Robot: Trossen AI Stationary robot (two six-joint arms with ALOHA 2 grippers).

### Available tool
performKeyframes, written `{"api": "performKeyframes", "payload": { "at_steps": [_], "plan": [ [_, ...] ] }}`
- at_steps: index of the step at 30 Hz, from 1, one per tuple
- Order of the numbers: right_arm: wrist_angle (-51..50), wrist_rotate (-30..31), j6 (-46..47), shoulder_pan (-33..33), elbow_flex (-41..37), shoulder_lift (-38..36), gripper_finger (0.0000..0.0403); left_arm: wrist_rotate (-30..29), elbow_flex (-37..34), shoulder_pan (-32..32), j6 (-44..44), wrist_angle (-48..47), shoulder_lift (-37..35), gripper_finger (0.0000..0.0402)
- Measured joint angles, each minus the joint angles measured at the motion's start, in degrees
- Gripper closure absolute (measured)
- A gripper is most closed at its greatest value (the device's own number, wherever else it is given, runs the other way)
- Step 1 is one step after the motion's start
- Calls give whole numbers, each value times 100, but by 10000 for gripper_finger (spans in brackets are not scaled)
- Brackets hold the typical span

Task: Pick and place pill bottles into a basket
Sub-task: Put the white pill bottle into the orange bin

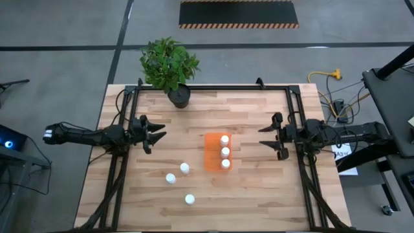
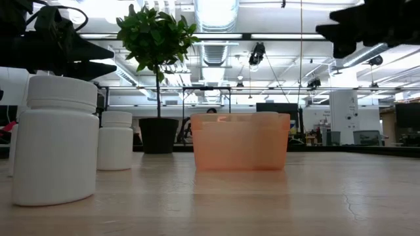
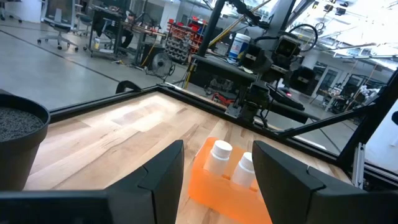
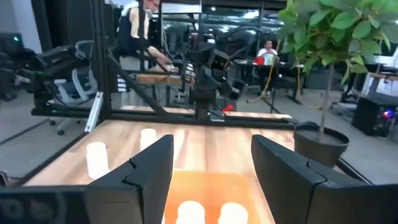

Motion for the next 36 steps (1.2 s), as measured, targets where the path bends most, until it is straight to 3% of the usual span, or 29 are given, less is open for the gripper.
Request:
{"api": "performKeyframes", "payload": {
  "at_steps": [16,19,36],
  "plan": [
    [159,-36,-399,2,-894,-1549,197,0,0,0,0,0,1,228],
    [-182,-36,-497,2,-906,-1756,197,0,0,0,0,0,1,228],
    [-1312,25,-1243,2,-906,-1866,197,0,0,0,0,0,-2,228]
  ]
}}
